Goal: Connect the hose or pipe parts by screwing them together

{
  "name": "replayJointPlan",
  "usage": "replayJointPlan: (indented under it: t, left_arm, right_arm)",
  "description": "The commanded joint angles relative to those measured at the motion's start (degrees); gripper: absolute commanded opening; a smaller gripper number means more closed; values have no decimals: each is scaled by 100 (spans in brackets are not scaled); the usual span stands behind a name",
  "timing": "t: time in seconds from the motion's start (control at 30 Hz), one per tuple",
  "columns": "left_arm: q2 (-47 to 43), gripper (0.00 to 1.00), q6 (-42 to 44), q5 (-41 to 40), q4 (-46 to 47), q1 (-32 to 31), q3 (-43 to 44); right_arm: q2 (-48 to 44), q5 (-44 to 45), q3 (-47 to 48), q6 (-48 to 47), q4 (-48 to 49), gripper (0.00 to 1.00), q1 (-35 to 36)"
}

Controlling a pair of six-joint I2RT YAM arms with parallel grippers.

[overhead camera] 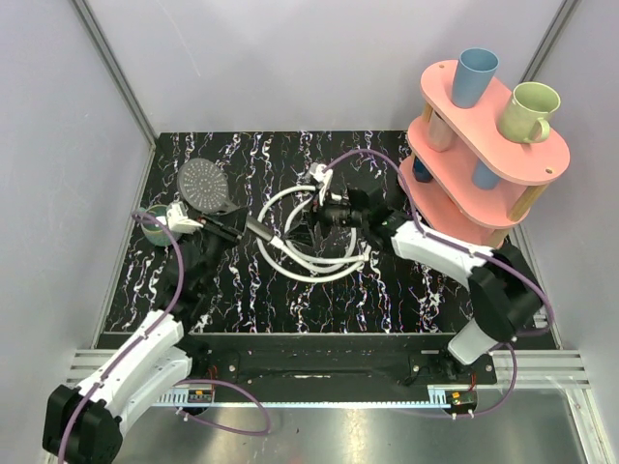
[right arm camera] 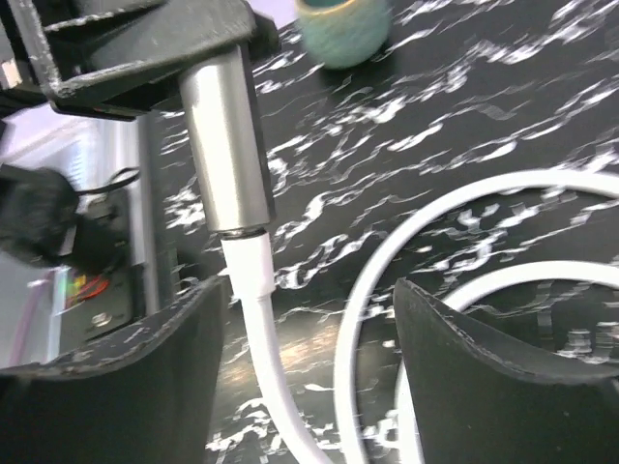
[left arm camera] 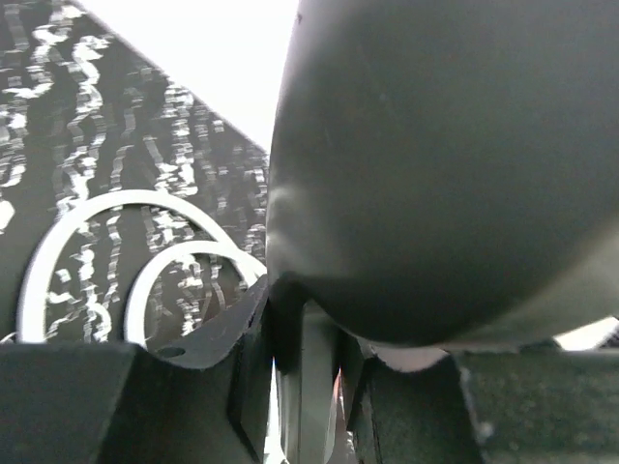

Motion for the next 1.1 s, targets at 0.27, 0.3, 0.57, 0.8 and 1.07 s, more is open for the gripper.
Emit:
replayJointPlan:
  t: [0.27, 0.3, 0.57, 0.8, 1.07]
  left_arm:
    - [903, 0, -1165, -1177, -5399, -20, 3226]
    - [912, 0, -1244, -1168, -5470, -20, 3357]
    - [1079, 0, -1639, -1134, -6286, -20, 3903]
    - [1053, 0, -2017, -1071, -6323, -46, 3658]
    - [790, 0, -1905, -695, -5335, -90, 2764]
  right_arm:
    - [-740, 4070, 179, -2796, -676, 80, 1580]
    - [-679, 4282, 188, -2875, -633, 80, 1669]
    - [-117, 5329, 592, -3368, -632, 78, 2206]
    - [288, 5619, 803, -3386, -281, 64, 2373]
    - [280, 4892, 935, -2481, -8, 0, 2260]
